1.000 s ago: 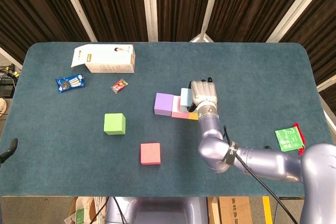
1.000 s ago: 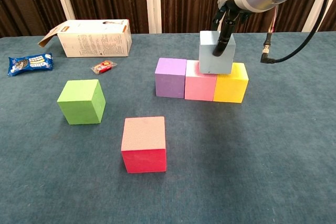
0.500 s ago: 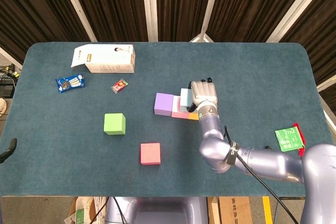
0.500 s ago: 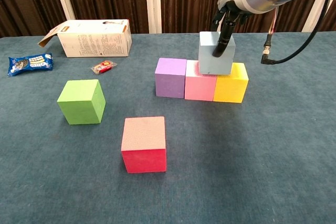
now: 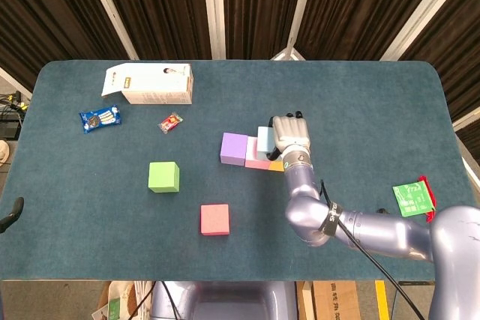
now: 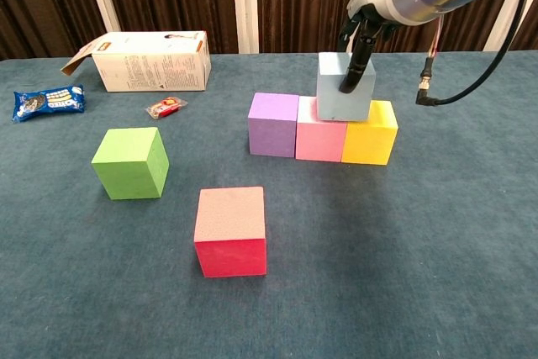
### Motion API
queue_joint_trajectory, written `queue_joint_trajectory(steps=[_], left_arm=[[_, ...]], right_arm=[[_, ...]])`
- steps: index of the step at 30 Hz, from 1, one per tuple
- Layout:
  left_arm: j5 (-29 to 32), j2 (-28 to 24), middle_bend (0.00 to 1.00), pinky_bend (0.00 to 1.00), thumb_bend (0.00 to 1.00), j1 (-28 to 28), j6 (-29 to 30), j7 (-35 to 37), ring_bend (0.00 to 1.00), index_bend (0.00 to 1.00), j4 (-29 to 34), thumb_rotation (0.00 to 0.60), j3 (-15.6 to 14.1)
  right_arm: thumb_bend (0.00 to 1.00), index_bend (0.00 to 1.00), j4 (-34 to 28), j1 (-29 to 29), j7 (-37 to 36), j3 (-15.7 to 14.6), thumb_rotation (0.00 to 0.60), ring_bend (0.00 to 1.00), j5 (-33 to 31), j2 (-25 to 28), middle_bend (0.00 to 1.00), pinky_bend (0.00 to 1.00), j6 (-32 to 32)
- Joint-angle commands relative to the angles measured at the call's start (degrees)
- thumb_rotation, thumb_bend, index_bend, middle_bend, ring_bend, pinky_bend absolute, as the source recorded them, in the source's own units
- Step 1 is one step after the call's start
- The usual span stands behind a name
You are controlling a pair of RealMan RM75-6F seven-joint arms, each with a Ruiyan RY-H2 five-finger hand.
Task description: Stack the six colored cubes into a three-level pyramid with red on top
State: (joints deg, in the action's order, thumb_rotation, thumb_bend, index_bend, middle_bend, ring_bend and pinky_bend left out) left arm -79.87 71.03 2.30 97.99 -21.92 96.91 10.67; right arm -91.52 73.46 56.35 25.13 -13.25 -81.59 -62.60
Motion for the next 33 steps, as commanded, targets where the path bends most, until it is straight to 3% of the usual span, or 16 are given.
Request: queue_joint_trajectory(steps=[1,33], left_arm=[[0.00,0.05,0.00,0.00,0.33,0.02,0.01,-0.06,0.00,0.05,-0.02,0.600,0.02],[-0.01,0.62,0.00,0.00,0.33,0.10,0.20,-0.81,0.00,0.05,-0.21,0.600,0.03]], right_arm=[[0.30,0.40,0.24,-0.09,0.05,-0.14,0.600,0.13,-0.05,-0.08,0.35,0.00,0.27],[0.30,0.32,-0.39,-0.43,-0.02,-0.50,0.600,0.10,-0.49,0.83,0.28,0.00,1.32]])
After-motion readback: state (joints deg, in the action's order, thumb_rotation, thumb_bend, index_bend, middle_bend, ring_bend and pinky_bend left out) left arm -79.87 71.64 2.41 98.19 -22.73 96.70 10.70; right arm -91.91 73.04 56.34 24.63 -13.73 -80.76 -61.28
